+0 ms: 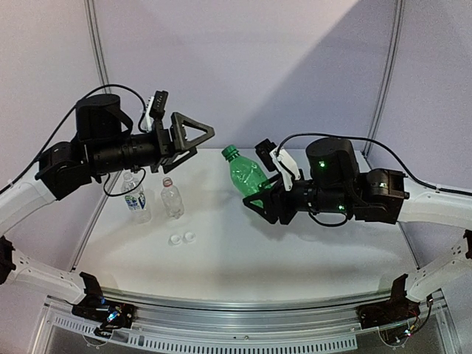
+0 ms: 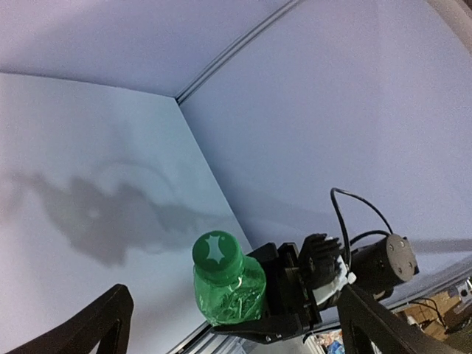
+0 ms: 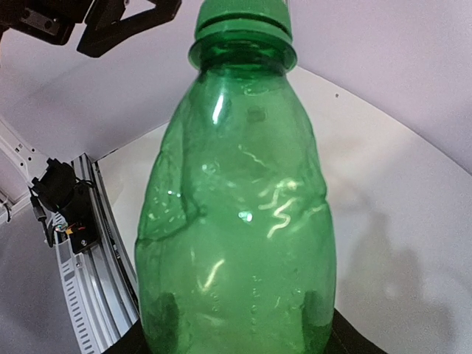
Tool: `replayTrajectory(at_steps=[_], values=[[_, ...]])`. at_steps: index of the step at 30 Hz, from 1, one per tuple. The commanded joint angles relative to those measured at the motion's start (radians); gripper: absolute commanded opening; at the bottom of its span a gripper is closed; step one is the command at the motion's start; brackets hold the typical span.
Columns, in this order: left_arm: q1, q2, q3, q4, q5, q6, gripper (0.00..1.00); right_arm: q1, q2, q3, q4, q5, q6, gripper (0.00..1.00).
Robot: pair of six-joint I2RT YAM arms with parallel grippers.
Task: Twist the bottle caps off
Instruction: Unscrew the bottle cap from the plastic bottle.
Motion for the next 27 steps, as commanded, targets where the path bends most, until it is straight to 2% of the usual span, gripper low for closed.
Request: replayTrajectory(at_steps=[1, 7, 11, 19, 23, 27], values=[[-0.005, -0.046, -0.023, 0.039, 0.031, 0.089, 0.99, -0.001, -0.044, -0.017, 0.048, 0.004, 0.034, 0.17], [0.004, -0.102, -0.039, 0.081, 0.123, 0.182, 0.99, -0.001, -0.077, -0.04, 0.098, -0.085, 0.046, 0.17], [0.015, -0.135, -0.069, 0.158, 0.228, 0.213, 0.99, 0.0, -0.117, -0.077, 0.165, -0.239, 0.064, 0.16], [0.02, -0.116, -0.053, 0.251, 0.352, 0.272, 0.99, -0.001, -0.132, -0.071, 0.226, -0.398, 0.112, 0.14], [0.021, -0.073, -0.032, 0.275, 0.4, 0.272, 0.98, -0.001, -0.137, -0.067, 0.241, -0.436, 0.118, 0.09], [0.021, -0.034, -0.017, 0.297, 0.425, 0.263, 0.93, 0.0, -0.136, -0.067, 0.25, -0.464, 0.132, 0.02]])
